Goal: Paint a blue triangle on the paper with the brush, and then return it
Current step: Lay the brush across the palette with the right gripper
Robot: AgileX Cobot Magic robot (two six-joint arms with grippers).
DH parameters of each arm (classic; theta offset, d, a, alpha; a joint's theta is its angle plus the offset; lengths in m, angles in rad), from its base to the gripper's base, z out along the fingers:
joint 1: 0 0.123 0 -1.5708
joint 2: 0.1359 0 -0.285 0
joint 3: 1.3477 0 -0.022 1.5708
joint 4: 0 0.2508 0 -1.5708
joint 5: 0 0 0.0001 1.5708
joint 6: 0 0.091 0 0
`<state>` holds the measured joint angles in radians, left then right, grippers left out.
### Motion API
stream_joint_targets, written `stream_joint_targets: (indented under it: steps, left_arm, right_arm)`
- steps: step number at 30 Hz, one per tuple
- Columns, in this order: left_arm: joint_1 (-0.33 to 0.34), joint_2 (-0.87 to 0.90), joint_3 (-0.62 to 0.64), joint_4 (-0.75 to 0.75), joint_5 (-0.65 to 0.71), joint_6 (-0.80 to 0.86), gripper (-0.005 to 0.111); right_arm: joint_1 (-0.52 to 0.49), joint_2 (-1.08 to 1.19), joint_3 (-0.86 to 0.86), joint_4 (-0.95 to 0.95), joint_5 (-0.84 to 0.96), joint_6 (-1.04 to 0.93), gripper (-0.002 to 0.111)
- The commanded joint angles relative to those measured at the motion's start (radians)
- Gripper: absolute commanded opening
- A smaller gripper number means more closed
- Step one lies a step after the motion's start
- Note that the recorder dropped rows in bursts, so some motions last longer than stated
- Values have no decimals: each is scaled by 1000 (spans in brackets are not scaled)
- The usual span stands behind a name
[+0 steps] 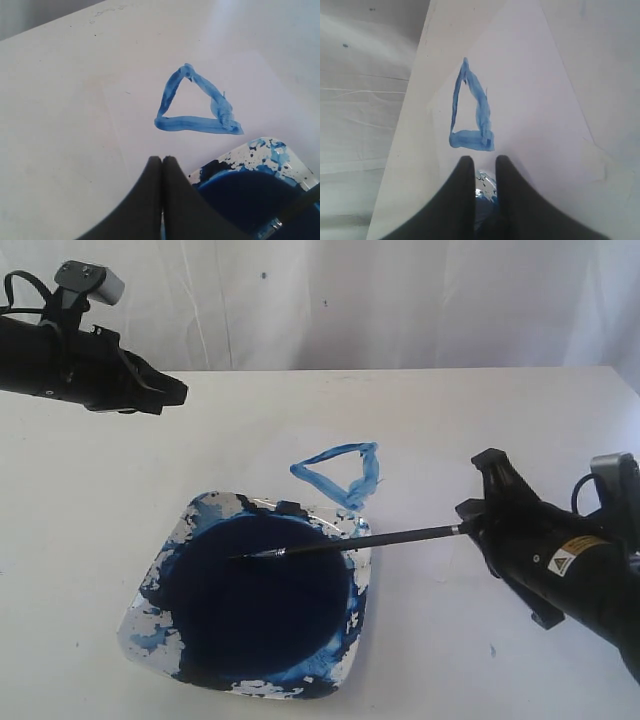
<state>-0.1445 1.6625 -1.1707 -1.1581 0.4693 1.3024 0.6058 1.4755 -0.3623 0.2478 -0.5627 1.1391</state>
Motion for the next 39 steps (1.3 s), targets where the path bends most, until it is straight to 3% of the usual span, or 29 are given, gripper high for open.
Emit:
stream_joint_targets:
  steps: [1, 14, 21, 31, 39]
  left_arm:
    - [0, -11, 7, -12, 23, 6, 0]
    - [0, -11, 7, -12, 50, 6, 0]
    - [0, -11, 7, -12, 50, 6, 0]
    - [0, -11, 7, -12, 53, 6, 0]
    - [0, -11, 7, -12, 55, 6, 0]
  right_arm:
    - [2, 22, 4, -21, -14, 43, 16]
    - [2, 112, 4, -43, -47, 92, 16]
    - [2, 123, 4, -43, -79, 67, 29]
    - [2, 123, 4, -43, -125, 65, 32]
    - [2, 123, 4, -43, -111, 19, 47]
